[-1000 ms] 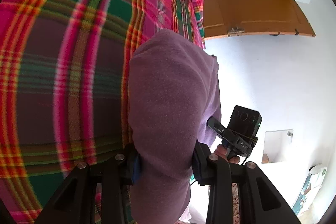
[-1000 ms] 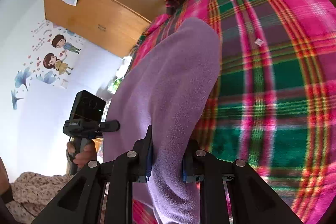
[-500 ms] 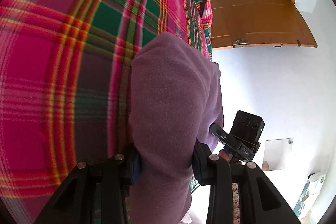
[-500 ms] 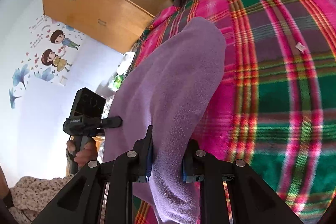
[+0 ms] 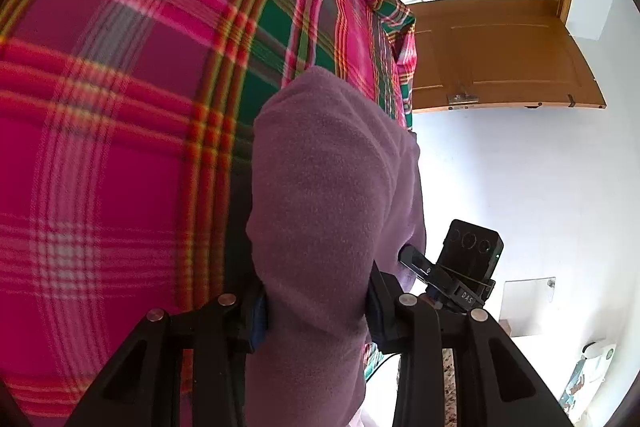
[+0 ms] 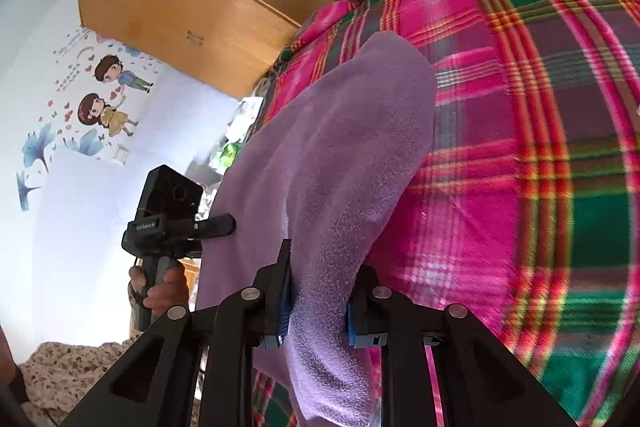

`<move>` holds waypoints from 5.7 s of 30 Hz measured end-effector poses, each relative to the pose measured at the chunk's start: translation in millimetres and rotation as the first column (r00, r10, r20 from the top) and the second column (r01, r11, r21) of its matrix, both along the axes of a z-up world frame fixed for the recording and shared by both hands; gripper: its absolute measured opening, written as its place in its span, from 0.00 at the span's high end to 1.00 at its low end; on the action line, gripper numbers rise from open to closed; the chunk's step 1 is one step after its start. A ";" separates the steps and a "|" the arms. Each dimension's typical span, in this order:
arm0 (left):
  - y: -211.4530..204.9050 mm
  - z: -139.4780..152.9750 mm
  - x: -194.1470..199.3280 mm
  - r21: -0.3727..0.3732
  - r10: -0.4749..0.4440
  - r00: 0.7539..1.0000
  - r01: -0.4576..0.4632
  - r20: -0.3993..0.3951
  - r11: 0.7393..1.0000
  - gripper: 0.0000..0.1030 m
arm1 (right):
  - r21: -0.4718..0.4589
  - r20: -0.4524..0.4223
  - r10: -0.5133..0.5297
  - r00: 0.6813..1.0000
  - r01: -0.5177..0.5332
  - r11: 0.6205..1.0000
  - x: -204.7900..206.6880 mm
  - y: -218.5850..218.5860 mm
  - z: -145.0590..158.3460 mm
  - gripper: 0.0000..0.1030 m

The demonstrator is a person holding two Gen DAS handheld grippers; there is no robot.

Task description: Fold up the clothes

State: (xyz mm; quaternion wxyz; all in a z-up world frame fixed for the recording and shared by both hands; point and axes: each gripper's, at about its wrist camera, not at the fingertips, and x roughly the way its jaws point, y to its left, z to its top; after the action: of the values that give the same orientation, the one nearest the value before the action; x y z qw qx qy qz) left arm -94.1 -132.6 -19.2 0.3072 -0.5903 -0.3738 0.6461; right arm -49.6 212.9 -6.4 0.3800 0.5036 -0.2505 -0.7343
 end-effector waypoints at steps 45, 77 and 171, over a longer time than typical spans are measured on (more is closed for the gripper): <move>-131.2 2.3 -52.1 -0.036 0.207 0.978 -0.208 -0.041 0.977 0.61 | -0.056 -0.013 0.057 0.998 -0.058 0.997 -66.4 -109.4 -6.5 0.80; -161.1 -9.0 -61.7 -0.028 0.262 0.963 -0.264 -0.060 0.964 0.59 | 0.099 -0.061 -0.001 0.998 0.007 0.995 -86.7 -127.2 -16.9 0.65; -22.1 20.4 93.2 -0.673 0.031 0.836 -0.462 -0.547 0.577 0.56 | 0.630 -0.429 -0.130 0.894 0.399 0.666 86.4 -199.7 -12.7 0.33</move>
State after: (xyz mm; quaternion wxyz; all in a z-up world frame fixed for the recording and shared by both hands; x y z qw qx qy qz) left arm -0.9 -154.7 1.2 0.0032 -0.4242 -0.0464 0.9044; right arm 36.8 13.2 -19.1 0.0843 0.4289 0.0483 -0.8981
